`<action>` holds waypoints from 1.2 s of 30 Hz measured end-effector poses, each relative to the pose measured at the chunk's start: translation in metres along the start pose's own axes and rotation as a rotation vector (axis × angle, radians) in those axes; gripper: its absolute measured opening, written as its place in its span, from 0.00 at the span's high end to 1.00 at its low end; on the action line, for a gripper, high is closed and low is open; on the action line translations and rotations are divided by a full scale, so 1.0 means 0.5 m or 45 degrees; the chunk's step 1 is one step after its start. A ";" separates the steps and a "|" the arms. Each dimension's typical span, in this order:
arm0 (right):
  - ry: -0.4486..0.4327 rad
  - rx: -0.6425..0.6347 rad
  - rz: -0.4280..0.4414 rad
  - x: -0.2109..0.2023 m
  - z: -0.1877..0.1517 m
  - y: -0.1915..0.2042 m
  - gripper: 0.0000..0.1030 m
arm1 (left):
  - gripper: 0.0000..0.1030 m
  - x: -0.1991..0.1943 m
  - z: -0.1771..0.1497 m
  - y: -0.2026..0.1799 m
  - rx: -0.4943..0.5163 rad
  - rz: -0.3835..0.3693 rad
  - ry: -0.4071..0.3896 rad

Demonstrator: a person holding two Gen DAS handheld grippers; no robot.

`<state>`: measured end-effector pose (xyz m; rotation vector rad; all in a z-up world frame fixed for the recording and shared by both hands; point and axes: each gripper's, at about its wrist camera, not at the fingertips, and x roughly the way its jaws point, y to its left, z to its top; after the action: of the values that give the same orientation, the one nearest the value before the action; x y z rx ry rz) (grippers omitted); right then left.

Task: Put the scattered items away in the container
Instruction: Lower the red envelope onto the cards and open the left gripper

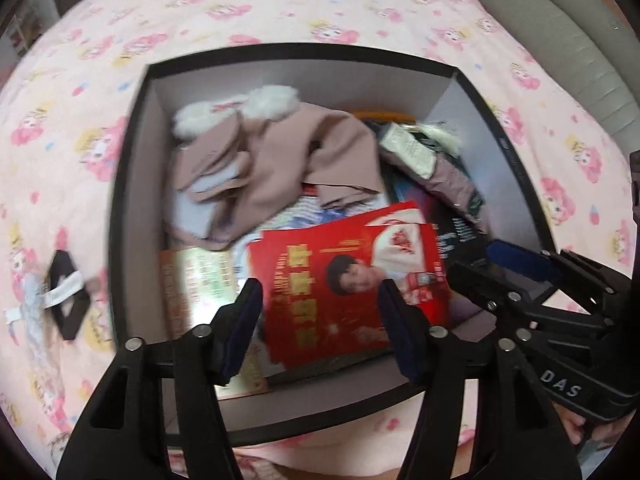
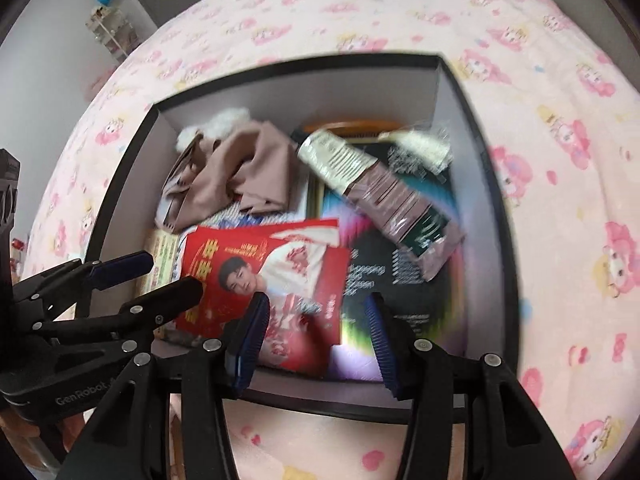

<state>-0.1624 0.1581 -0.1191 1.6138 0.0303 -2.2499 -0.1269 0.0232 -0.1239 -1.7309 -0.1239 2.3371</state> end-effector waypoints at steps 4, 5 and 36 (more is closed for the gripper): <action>-0.028 -0.030 -0.106 -0.005 0.000 -0.003 0.56 | 0.50 0.023 -0.001 -0.015 0.054 -0.010 0.030; -0.020 -0.027 -0.109 -0.005 0.004 -0.008 0.56 | 0.51 0.031 -0.002 -0.018 0.064 -0.018 0.048; 0.031 0.141 0.179 0.024 0.039 -0.045 0.56 | 0.61 -0.011 -0.044 0.045 0.007 -0.021 0.000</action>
<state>-0.1904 0.1713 -0.1278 1.6444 -0.1984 -2.1588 -0.1075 -0.0011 -0.1300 -1.7206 -0.1314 2.3237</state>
